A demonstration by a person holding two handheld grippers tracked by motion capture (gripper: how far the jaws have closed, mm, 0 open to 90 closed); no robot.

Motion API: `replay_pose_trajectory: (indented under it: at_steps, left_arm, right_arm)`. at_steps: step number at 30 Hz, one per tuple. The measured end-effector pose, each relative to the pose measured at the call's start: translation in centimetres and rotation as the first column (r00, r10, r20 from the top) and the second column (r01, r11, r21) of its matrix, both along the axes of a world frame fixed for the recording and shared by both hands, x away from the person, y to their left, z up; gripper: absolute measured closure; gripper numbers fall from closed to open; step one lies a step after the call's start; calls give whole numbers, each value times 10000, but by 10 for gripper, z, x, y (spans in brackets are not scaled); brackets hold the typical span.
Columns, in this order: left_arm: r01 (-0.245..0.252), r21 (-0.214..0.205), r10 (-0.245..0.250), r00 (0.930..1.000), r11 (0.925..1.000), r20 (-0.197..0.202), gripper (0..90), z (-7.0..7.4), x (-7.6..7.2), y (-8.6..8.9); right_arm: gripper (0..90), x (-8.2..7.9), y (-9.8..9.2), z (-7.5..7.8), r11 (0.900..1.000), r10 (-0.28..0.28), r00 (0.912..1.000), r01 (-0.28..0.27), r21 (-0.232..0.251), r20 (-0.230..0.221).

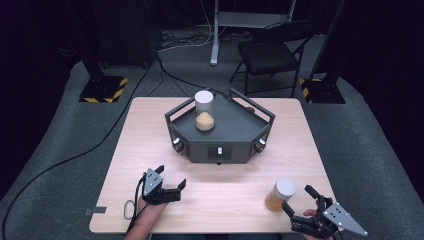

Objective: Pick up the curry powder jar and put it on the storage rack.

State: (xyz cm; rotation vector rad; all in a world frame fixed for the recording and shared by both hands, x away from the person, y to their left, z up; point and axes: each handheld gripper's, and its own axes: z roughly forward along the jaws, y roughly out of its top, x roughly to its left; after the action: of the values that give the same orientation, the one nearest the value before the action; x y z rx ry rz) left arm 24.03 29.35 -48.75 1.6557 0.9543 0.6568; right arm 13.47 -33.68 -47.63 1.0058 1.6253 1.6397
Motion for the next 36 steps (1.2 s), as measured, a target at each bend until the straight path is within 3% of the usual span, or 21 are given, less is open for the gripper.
replay_pose_trajectory:
  at_steps: [27, 36]
  left_arm:
    - [8, -91, -8, 10000, 10000, 16, 18, -1, 0, 1]
    - [49, -175, -49, 10000, 9998, 16, 18, -1, 0, 3]
  right_arm:
    - [0, 33, 14, 3, 9981, 438, 9978, -459, -407, -504]
    - [0, 43, 21, 8, 9944, 559, 9974, -597, -878, -450]
